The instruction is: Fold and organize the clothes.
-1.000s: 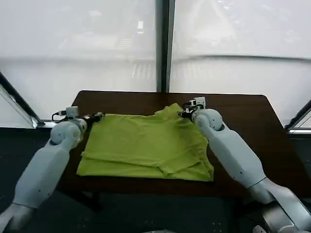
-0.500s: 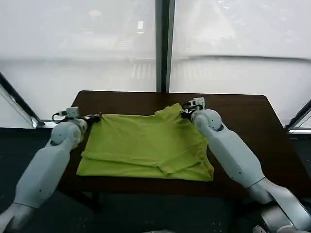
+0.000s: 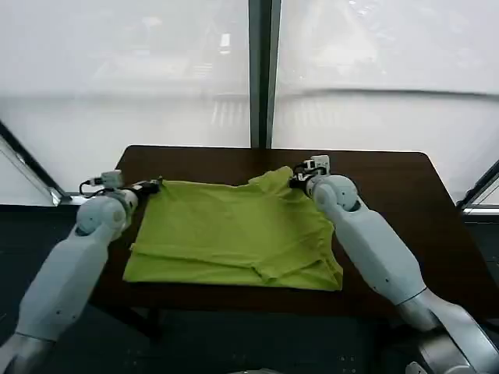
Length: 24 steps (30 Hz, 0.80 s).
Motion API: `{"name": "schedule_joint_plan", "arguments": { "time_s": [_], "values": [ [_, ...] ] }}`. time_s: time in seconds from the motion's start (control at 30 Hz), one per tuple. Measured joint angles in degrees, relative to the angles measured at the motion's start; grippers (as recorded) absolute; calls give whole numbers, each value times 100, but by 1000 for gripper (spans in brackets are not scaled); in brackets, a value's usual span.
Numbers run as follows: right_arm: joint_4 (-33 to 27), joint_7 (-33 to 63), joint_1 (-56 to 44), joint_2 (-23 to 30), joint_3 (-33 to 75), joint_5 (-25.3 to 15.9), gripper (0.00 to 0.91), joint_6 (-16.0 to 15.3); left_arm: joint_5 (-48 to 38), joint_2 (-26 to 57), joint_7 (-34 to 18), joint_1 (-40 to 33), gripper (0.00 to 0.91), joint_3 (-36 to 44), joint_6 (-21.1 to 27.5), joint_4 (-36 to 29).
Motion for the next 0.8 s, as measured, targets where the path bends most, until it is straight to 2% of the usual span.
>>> {"name": "schedule_joint_plan", "arguments": {
  "time_s": [0.37, 0.8],
  "values": [
    [1102, 114, -678, -529, 363, 311, 0, -24, -146, 353, -27, 712, 107, -459, -27, -786],
    [2838, 214, -2387, -1412, 983, 350, 0, -24, -62, 333, -45, 2103, 107, -1260, -9, -2030]
  ]
}}
